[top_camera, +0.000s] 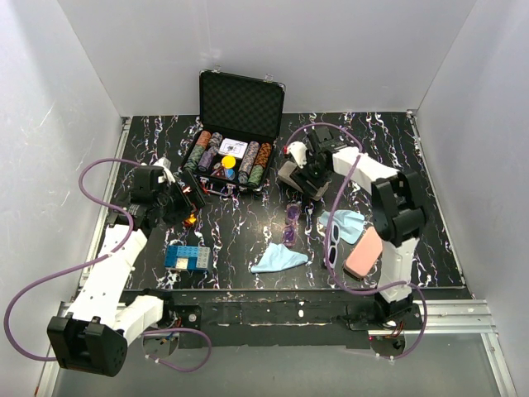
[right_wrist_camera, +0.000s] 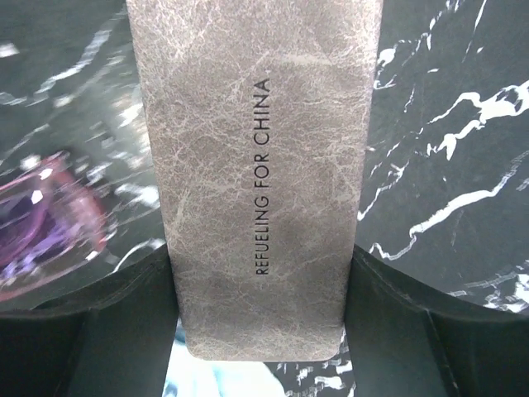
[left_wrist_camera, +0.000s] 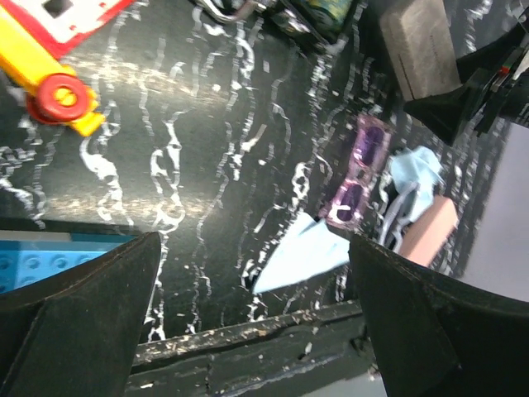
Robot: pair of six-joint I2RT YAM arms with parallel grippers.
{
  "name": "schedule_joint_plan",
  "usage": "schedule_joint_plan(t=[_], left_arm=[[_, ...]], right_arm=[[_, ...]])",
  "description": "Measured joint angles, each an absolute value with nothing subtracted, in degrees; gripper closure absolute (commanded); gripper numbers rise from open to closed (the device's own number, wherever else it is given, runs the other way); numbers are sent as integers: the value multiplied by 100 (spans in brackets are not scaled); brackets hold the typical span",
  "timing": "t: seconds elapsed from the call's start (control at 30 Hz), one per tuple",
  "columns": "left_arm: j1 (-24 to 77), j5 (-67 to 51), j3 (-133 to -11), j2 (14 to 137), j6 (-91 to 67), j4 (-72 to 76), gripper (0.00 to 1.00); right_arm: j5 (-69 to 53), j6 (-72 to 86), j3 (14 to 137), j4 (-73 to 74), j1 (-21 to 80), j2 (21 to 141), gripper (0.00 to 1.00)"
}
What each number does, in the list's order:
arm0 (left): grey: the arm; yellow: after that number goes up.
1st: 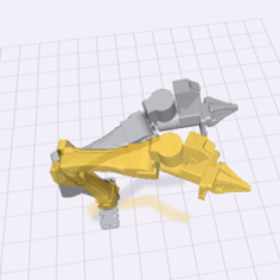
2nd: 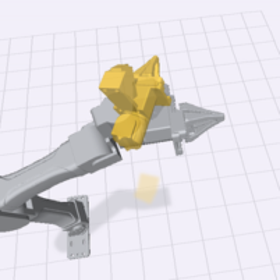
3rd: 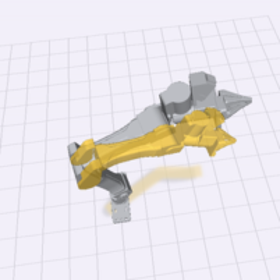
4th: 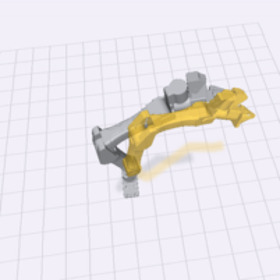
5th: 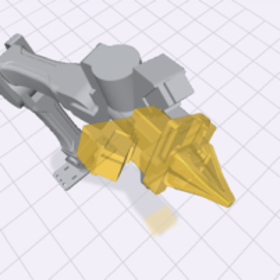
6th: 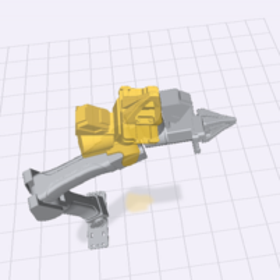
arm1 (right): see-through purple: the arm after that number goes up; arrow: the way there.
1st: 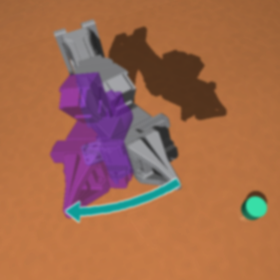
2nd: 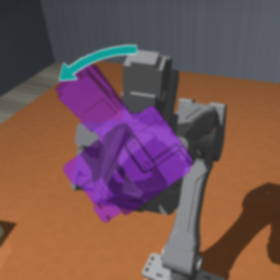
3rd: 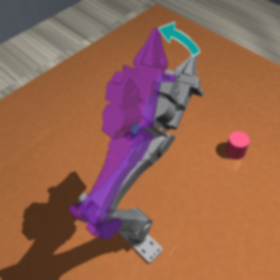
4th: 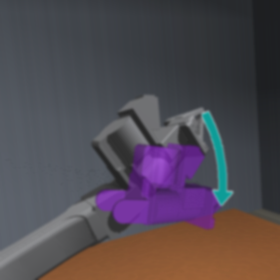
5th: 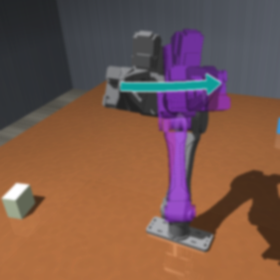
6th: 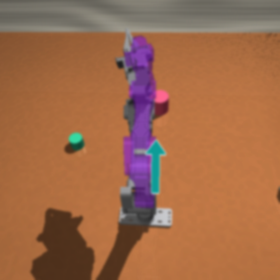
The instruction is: Organize the sunglasses
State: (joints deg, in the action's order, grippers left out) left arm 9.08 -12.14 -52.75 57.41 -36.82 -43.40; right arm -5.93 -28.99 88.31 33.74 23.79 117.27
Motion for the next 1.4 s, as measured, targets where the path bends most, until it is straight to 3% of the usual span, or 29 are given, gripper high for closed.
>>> schedule_joint_plan(t=[0.17,0.37,0.5,0.83,1.07,1.13,1.27,1.3,1.37,1.4], left_arm=[[908,-2357,-5306,5747,-3769,-3938,2],[1039,-4038,-5284,5743,-4606,-2357,2],[1439,-4405,-5284,5605,-4906,-1796,2],[2497,-4132,-4619,5203,-5170,-1503,2],[2825,-4121,-4534,5544,-5210,-1525,37],[2825,-4073,-4534,5566,-5201,-1525,54],[2823,-3844,-4510,5568,-5022,-1590,99],[2827,-3861,-4491,5568,-4989,-1531,100],[2840,-3811,-4491,5561,-4952,-1544,100],[2840,-3793,-4495,5566,-4950,-1553,100]], right_arm=[[-805,-3743,7797,3114,2893,9953,52],[-1304,-4580,7188,2794,4200,7964,52],[-1361,-4799,7185,2891,4827,7784,52],[-1186,-4862,6967,3103,5216,7599,51],[-1173,-4818,6967,2991,5441,7535,51],[-1173,-4818,6967,3004,5448,7535,51],[-1179,-4709,6971,3057,5450,7511,47],[-1188,-4648,6971,3085,5450,7505,34],[-1122,-4582,6971,3111,5454,7494,27],[-1052,-4530,6965,3092,5468,7489,19]])
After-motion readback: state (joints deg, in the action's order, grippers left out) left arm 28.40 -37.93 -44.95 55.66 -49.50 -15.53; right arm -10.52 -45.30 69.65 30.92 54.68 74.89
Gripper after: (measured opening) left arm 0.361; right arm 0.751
